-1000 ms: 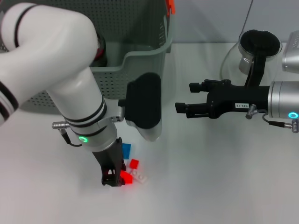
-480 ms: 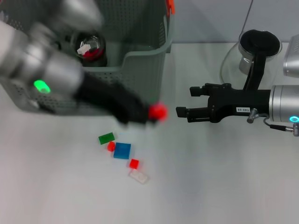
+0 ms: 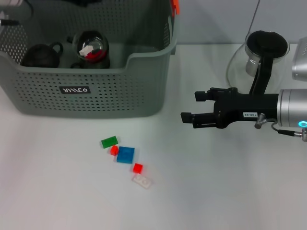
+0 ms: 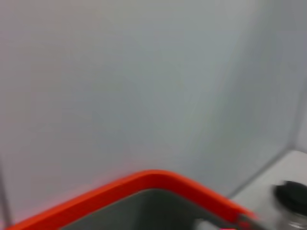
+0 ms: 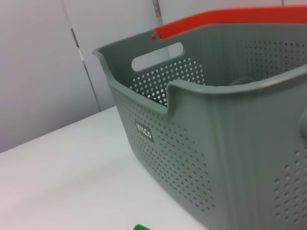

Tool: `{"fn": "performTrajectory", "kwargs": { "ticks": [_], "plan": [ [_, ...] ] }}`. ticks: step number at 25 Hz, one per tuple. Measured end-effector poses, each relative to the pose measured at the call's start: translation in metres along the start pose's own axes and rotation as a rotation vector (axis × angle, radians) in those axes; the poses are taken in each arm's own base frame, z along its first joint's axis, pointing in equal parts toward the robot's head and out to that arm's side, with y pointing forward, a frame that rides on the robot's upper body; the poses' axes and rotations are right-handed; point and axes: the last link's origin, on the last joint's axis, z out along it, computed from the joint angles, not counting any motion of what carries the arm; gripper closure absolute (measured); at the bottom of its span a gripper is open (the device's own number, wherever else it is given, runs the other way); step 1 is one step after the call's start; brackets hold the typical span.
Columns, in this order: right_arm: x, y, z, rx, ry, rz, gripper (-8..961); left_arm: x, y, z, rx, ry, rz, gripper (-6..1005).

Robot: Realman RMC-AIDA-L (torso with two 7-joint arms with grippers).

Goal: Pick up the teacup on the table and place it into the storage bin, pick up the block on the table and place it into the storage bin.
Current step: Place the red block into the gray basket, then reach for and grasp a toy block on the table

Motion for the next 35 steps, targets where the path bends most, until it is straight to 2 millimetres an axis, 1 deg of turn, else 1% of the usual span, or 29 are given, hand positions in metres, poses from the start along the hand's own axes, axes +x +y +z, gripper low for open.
{"fn": "performTrajectory", "kwargs": {
  "ticks": [5,8,12,15,17,19,20,22,23,24,26,27,30,32,35],
  "plan": [
    [0.0,0.002,0.001,-0.014,0.0,0.005,39,-0.014,-0.026,0.018,0.108,-0.008,-0.067,664],
    [0.0,0.003,0.001,-0.014,0.0,0.007,39,-0.019,-0.033,0.021,0.148,-0.001,-0.087,658],
    [0.0,0.002,0.001,-0.014,0.0,0.007,40,-0.02,-0.033,0.02,0.152,0.0,-0.093,651],
    [0.0,0.003,0.001,-0.017,0.0,0.006,41,-0.018,-0.033,0.018,0.152,0.005,-0.091,558],
    [0.001,0.003,0.001,-0.018,0.0,0.007,41,-0.015,-0.029,0.015,0.134,0.004,-0.085,496],
    [0.001,0.004,0.001,-0.021,0.0,0.009,42,-0.01,-0.019,0.006,0.084,0.008,-0.069,434],
    [0.001,0.004,0.001,-0.023,0.0,0.01,42,-0.007,-0.009,-0.002,0.038,0.017,-0.051,403],
    [0.001,0.005,0.001,-0.026,-0.001,0.013,42,-0.004,0.013,-0.018,-0.059,0.038,0.015,322],
    [0.001,0.004,0.0,-0.025,-0.002,0.015,42,-0.007,0.042,-0.037,-0.173,0.056,0.131,282],
    [0.001,0.004,0.0,-0.025,-0.002,0.015,42,-0.007,0.042,-0.037,-0.173,0.056,0.131,241],
    [0.001,0.004,0.0,-0.023,-0.004,0.016,42,-0.019,0.072,-0.052,-0.296,0.053,0.266,169],
    [0.001,0.004,0.001,-0.023,-0.006,0.018,41,-0.03,0.087,-0.058,-0.356,0.041,0.329,138],
    [0.002,0.005,0.002,-0.024,-0.009,0.025,41,-0.06,0.111,-0.06,-0.48,-0.021,0.417,43],
    [0.002,0.005,0.002,-0.022,-0.01,0.03,41,-0.08,0.119,-0.057,-0.531,-0.077,0.429,44],
    [0.003,0.005,0.003,-0.019,-0.009,0.034,42,-0.104,0.12,-0.049,-0.57,-0.138,0.435,45]
  ]
}}
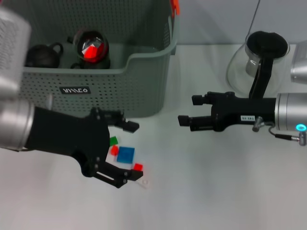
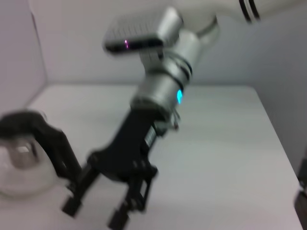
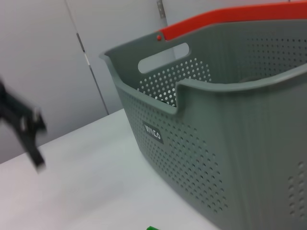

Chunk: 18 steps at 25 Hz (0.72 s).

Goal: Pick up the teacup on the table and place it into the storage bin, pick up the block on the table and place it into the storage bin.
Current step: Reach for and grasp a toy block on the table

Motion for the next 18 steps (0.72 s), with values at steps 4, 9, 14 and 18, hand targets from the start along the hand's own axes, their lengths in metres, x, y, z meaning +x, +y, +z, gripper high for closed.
{"fn": "performTrajectory", "kwargs": {
  "ticks": [4,9,14,18],
  "plan": [
    [0.0,0.0,0.001,-0.002,0.002,0.002,42,-0.02,-0.01,0.018,-0.026,-0.088,-0.03,47],
    [-0.001,0.0,0.002,-0.004,0.005,-0.001,41,-0.031,-0.024,0.035,-0.028,-0.228,0.004,51],
    [0.0,0.0,0.001,-0.004,0.002,0.005,42,-0.03,-0.034,0.055,-0.014,-0.369,0.118,58],
    [0.002,0.0,0.0,0.0,0.0,0.012,41,-0.024,-0.039,0.069,-0.019,-0.431,0.18,63]
  ]
}}
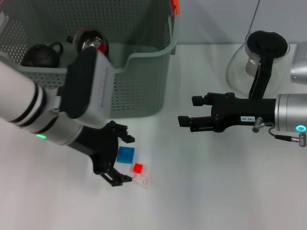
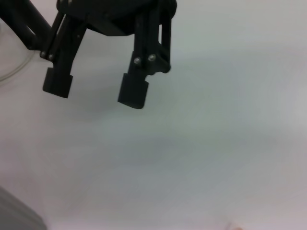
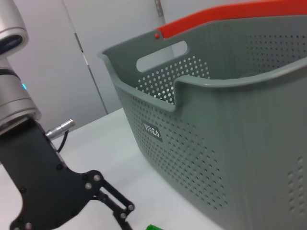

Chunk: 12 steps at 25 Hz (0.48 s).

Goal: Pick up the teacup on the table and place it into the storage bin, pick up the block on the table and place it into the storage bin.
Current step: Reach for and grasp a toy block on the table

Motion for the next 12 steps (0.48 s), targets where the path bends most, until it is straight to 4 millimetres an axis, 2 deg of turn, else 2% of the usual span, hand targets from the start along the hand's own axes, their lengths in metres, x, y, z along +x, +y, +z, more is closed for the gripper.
{"fn": "performTrajectory", "kwargs": {
  "ticks": [6,12],
  "plan": [
    [0.002,0.001,0.0,-0.004,-0.001,0.009,41,0.006,-0.012,0.007,0.031,-0.031,0.012,70],
    [0.002,0.001,0.001,-0.003,-0.001,0.012,41,0.012,-0.019,0.015,0.056,-0.149,0.022,78]
  ]
}}
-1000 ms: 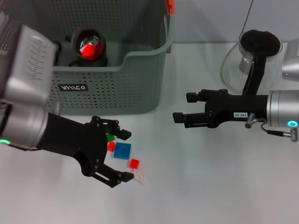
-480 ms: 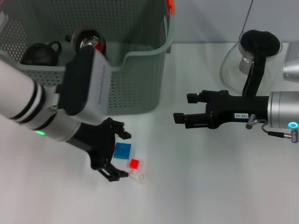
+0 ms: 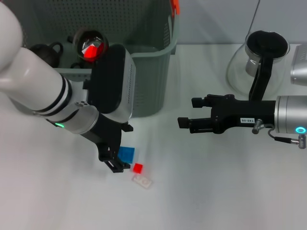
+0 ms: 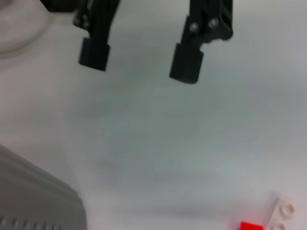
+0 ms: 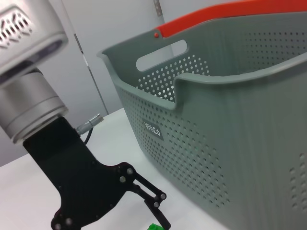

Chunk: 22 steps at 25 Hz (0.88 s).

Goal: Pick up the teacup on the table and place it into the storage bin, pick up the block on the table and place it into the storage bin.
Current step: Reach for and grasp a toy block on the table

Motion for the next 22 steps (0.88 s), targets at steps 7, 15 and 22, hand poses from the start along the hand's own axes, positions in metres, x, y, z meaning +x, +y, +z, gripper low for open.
{"fn": "performTrajectory", "kwargs": {
  "ticks": [7,15,22],
  "plan": [
    [0.0,0.0,0.001,-0.001,0.001,0.003,41,0.006,0.002,0.009,-0.007,-0.08,0.048,86],
    [0.002,0.001,0.001,0.0,0.001,0.007,41,0.009,0.002,0.02,-0.004,-0.132,0.069,96],
    [0.004,0.001,0.002,-0.004,0.004,0.009,41,0.014,0.001,0.022,0.005,-0.143,0.081,105]
  ]
}}
